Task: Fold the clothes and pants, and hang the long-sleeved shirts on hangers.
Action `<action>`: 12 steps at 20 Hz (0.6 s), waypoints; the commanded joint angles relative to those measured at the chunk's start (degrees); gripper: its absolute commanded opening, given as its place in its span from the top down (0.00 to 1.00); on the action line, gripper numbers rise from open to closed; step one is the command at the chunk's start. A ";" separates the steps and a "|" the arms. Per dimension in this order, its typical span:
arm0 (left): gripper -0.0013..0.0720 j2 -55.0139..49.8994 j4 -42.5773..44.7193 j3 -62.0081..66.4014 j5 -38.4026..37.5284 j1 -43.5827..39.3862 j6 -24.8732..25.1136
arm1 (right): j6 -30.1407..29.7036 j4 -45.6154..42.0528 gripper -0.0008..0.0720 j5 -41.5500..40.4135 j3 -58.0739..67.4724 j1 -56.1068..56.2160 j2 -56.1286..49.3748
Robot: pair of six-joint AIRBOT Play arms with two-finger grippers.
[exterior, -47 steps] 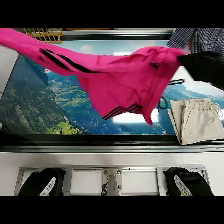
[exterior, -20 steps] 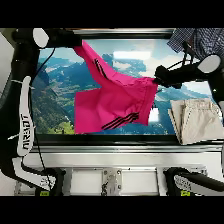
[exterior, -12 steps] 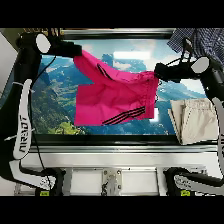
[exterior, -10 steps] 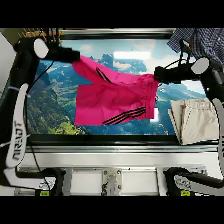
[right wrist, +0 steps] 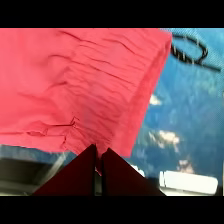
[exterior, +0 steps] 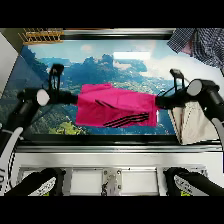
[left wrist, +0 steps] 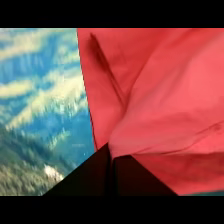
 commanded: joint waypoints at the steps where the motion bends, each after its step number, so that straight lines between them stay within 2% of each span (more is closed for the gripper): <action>1: 0.98 3.91 -0.26 -12.13 3.37 -0.92 0.39 | -0.17 -0.57 0.97 0.46 -8.48 1.16 1.42; 4: 0.98 3.87 -0.35 -18.01 8.55 -0.96 0.35 | 0.07 -0.33 0.97 -2.32 -14.45 2.78 1.42; 7: 0.98 3.87 -0.44 -21.68 13.84 -0.96 0.33 | 0.33 0.15 0.96 -9.07 -18.88 3.76 1.42; 12: 0.98 3.87 -0.48 -23.65 11.93 -0.96 0.33 | 2.47 0.72 0.96 -14.32 -20.35 3.76 1.25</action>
